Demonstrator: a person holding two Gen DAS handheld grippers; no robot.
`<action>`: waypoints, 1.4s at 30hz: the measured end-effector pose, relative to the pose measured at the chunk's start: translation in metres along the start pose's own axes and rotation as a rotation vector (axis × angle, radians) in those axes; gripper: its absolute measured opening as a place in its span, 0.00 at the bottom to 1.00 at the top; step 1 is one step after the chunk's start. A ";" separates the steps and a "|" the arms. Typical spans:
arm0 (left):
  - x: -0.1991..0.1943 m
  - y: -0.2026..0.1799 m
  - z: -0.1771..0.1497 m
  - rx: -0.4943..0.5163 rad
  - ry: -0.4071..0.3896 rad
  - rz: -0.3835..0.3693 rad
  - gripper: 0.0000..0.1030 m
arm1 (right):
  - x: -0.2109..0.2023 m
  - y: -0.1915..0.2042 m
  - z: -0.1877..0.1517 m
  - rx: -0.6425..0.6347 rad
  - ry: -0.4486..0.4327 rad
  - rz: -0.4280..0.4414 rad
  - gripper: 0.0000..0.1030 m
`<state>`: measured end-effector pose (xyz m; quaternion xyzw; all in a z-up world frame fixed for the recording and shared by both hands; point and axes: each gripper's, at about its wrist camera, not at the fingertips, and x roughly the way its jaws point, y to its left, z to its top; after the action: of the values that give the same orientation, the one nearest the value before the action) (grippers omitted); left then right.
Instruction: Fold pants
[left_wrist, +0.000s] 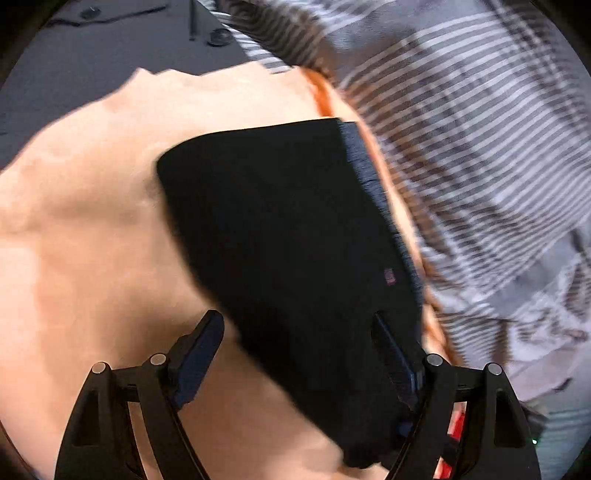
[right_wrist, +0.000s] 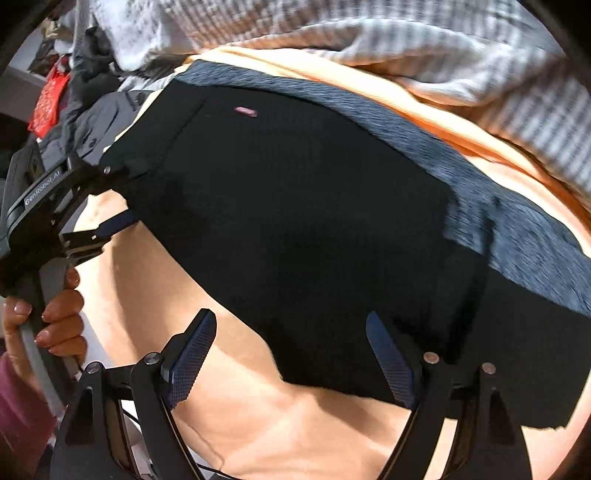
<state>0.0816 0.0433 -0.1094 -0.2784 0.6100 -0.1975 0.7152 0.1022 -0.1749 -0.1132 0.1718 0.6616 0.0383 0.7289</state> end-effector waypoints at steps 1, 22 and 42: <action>0.002 -0.001 0.001 -0.001 0.000 -0.022 0.79 | 0.001 0.002 0.002 -0.003 -0.001 0.012 0.83; 0.019 -0.023 0.011 0.050 -0.061 0.232 0.24 | -0.031 -0.027 0.032 0.095 -0.078 0.034 0.77; 0.017 -0.122 -0.036 0.609 -0.215 0.537 0.22 | -0.056 0.100 0.205 -0.226 0.148 0.185 0.84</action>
<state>0.0562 -0.0660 -0.0480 0.0956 0.4967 -0.1450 0.8504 0.3128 -0.1382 -0.0165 0.1457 0.6863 0.1919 0.6863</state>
